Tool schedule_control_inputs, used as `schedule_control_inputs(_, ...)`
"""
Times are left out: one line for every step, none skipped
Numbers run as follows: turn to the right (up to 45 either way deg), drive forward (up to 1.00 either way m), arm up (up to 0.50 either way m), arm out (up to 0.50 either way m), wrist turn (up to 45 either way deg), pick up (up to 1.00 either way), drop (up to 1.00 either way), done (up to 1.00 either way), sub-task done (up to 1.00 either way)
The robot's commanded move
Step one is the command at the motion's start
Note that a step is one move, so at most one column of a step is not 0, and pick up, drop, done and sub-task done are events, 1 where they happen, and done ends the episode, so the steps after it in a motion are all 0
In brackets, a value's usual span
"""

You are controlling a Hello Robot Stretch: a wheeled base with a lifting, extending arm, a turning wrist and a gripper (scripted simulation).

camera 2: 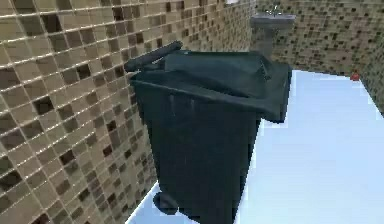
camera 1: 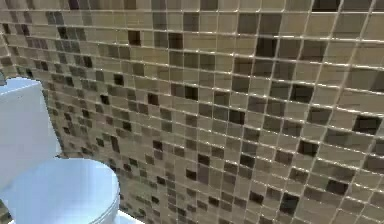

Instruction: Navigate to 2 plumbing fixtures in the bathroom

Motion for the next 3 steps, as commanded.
schedule_control_inputs(45.0, 0.0, 0.0, 0.0, 0.0, 0.0, 0.0, 0.0, 0.0)
schedule_control_inputs(45.0, 0.0, 0.0, 0.0, 0.0, 0.0, 0.0, 0.0, 0.0)
schedule_control_inputs(24.0, 0.0, 0.0, 0.0, 0.0, 0.0, 0.0, 0.0, 0.0)
